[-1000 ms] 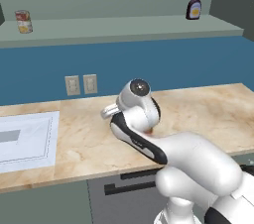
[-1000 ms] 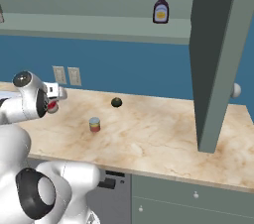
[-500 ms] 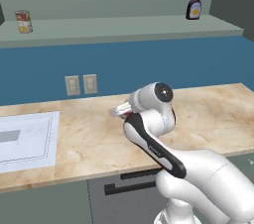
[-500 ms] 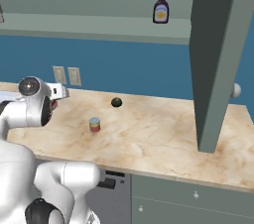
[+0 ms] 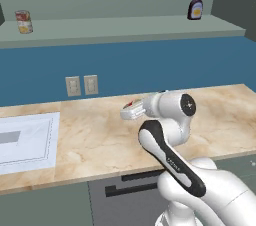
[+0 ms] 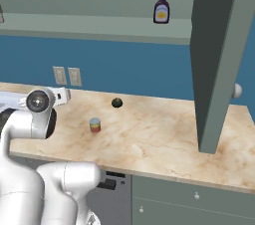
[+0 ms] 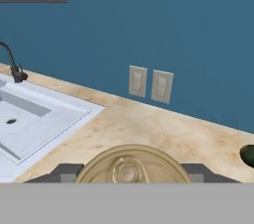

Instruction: Pick the cans from the counter and place them in their designated side in the cabinet.

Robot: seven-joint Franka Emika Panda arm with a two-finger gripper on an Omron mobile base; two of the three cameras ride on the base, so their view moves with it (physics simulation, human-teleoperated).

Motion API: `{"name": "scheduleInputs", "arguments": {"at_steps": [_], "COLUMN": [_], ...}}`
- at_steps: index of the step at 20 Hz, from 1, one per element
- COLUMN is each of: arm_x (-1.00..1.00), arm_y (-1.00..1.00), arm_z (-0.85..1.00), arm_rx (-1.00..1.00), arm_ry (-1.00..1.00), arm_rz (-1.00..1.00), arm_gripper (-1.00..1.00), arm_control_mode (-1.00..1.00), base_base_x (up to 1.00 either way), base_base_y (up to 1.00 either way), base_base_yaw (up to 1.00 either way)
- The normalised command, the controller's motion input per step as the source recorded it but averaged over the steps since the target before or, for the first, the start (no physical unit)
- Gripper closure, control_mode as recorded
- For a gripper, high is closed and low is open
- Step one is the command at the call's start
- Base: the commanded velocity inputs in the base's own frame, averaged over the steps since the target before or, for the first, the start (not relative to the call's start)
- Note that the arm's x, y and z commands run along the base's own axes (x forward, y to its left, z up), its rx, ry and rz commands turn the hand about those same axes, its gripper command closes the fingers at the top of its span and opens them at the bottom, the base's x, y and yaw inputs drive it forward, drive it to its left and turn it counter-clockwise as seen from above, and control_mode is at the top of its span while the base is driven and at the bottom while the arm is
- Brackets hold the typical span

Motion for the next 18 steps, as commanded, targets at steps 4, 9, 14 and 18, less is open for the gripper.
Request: {"name": "scheduleInputs", "arguments": {"at_steps": [4, 9, 14, 18], "arm_x": [-0.30, -0.31, -0.27, -0.25], "arm_y": [-0.09, -0.04, -0.03, -0.01], "arm_z": [0.39, 0.45, 0.42, 0.31], "arm_rx": [0.02, 0.00, 0.00, 0.00], "arm_ry": [0.00, 0.10, 0.16, 0.13], "arm_rz": [0.02, 0.00, 0.00, 0.01], "arm_gripper": [1.00, 1.00, 1.00, 1.00], "arm_control_mode": [-1.00, -1.00, -1.00, -1.00], "base_base_x": [0.00, 0.00, 0.00, 0.00], "base_base_y": [0.00, 0.00, 0.00, 0.00], "base_base_yaw": [0.00, 0.00, 0.00, 0.00]}}
